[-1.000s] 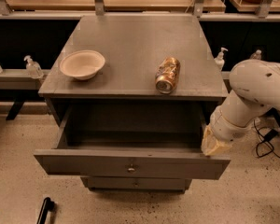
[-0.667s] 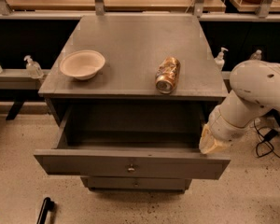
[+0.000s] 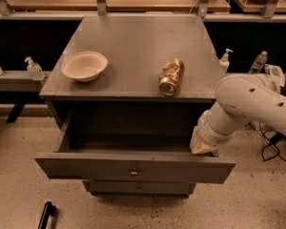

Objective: Open top drawer

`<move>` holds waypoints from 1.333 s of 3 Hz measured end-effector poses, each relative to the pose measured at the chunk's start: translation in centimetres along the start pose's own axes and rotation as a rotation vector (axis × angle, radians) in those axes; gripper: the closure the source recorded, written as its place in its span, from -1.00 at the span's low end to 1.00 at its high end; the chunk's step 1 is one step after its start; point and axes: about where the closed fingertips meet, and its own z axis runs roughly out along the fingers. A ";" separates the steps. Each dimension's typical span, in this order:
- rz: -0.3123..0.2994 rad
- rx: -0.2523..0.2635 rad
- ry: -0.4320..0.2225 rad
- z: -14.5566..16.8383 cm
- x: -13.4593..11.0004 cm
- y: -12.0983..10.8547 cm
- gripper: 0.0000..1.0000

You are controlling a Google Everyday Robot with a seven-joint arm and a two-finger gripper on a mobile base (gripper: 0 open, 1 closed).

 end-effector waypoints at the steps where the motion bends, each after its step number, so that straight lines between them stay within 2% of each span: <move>1: 0.049 0.038 0.023 2.4 -0.3 -1.0 1.00; 2: 0.101 0.033 0.011 4.2 0.5 -1.4 1.00; 3: 0.170 0.006 -0.017 5.6 1.9 -1.5 1.00; 4: 0.210 -0.015 -0.038 5.4 2.7 -0.8 1.00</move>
Offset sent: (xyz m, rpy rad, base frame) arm 0.0356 -0.0027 -0.0676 0.0477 0.0226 -0.1815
